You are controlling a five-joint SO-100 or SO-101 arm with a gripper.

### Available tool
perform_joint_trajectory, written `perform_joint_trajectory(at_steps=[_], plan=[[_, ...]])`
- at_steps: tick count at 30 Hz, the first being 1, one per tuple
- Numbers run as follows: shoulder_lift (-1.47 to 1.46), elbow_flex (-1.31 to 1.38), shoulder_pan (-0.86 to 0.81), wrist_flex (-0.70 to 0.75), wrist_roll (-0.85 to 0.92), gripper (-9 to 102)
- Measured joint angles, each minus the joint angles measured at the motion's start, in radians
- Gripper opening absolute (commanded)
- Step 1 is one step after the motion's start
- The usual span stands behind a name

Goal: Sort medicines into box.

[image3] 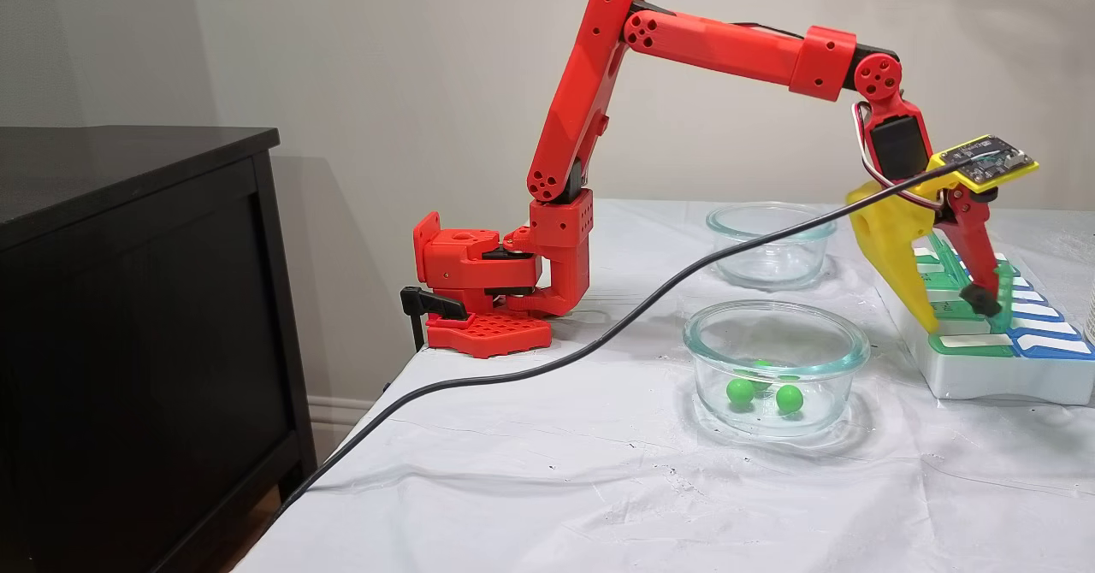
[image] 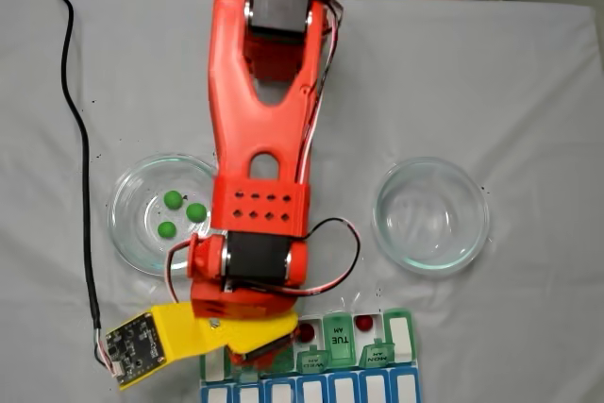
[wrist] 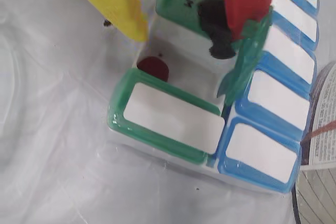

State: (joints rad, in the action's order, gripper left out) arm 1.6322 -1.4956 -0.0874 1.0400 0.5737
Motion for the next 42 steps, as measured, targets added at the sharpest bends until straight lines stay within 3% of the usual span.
perform_joint_trajectory(at_steps=[10,13,25,28,42], plan=[[0.147,0.000,-0.020,0.414,0.290,0],[0.184,-0.003,-0.052,0.482,0.394,0],[0.538,-0.479,-0.362,0.316,0.864,4],[0.546,-0.517,-0.370,0.298,0.885,10],[0.451,-0.500,-0.377,0.222,0.859,13]])
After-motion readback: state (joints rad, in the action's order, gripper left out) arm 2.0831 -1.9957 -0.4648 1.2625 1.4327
